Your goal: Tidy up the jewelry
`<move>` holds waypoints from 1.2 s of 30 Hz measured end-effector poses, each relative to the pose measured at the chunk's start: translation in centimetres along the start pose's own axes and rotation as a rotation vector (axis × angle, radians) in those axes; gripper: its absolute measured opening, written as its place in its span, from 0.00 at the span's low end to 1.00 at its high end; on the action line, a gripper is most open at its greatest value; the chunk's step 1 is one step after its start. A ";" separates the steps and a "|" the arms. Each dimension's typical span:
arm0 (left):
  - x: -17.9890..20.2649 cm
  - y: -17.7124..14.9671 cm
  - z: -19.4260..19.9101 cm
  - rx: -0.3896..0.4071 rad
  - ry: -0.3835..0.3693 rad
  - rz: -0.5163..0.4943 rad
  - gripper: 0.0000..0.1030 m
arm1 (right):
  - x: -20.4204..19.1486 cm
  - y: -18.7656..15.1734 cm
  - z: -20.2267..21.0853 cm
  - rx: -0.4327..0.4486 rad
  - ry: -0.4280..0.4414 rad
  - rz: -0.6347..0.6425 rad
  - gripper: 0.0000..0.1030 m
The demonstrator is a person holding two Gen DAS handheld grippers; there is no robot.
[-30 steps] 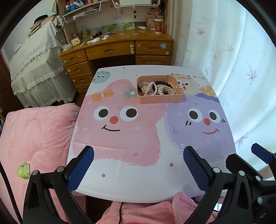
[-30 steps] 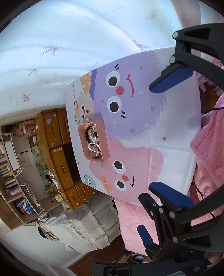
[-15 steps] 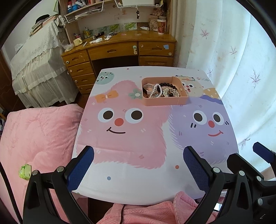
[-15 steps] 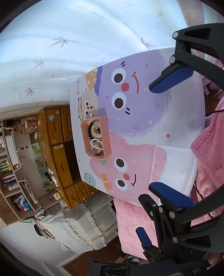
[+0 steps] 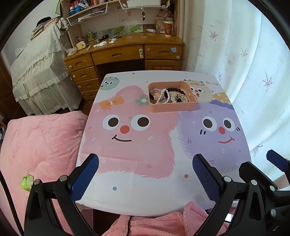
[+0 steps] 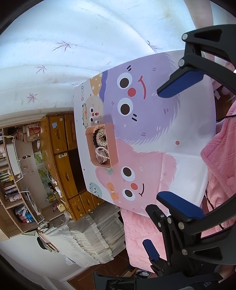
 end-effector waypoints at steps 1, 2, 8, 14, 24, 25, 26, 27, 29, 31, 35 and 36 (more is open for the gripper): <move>0.0 0.0 0.0 0.000 0.001 0.000 0.99 | 0.0 0.0 0.0 0.000 0.000 0.000 1.00; 0.0 0.0 0.0 0.000 -0.001 -0.001 0.99 | 0.0 0.0 0.0 0.000 0.000 0.002 1.00; 0.4 -0.3 -0.1 0.003 0.011 0.001 0.99 | 0.0 -0.2 0.1 -0.001 0.003 0.001 1.00; 0.7 -0.6 0.0 0.003 0.020 0.002 0.99 | 0.1 -0.3 0.1 -0.002 0.001 0.000 1.00; 1.2 -0.5 -0.1 -0.005 0.022 -0.008 0.99 | 0.3 -0.5 0.0 -0.006 -0.002 -0.005 1.00; 1.3 -0.5 -0.1 -0.008 0.022 -0.010 0.99 | 0.6 -0.7 -0.3 -0.007 -0.002 -0.007 1.00; 1.4 -0.5 -0.2 -0.010 0.022 -0.012 0.99 | 0.6 -0.8 -0.3 -0.009 -0.003 -0.009 1.00; 1.4 -0.4 -0.2 -0.012 0.022 -0.013 0.99 | 0.8 -0.9 -0.4 -0.011 -0.003 -0.010 1.00; 1.4 -0.4 -0.2 -0.013 0.023 -0.014 0.99 | 1.1 -1.0 -0.5 -0.015 -0.002 -0.013 1.00; 1.5 -0.4 -0.3 -0.015 0.023 -0.013 0.99 | 1.4 -1.0 -0.6 -0.021 -0.001 -0.014 1.00; 1.6 -0.4 -0.4 -0.024 0.027 -0.010 0.99 | 1.6 -0.8 -0.7 -0.026 -0.003 -0.007 1.00; 1.7 -0.4 -0.4 -0.026 0.027 -0.011 0.99 | 1.7 -0.7 -0.7 -0.029 -0.004 -0.006 1.00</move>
Point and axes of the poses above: each gripper's, at about its wrist camera, not at the fingertips, and z roughly against the way its jaws point, x to its right, y to its top, the point moved 5 cm from there along -z, roughly the way its jaws point, and after that the axes turned 15 degrees about -y, right-handed, at the moved point
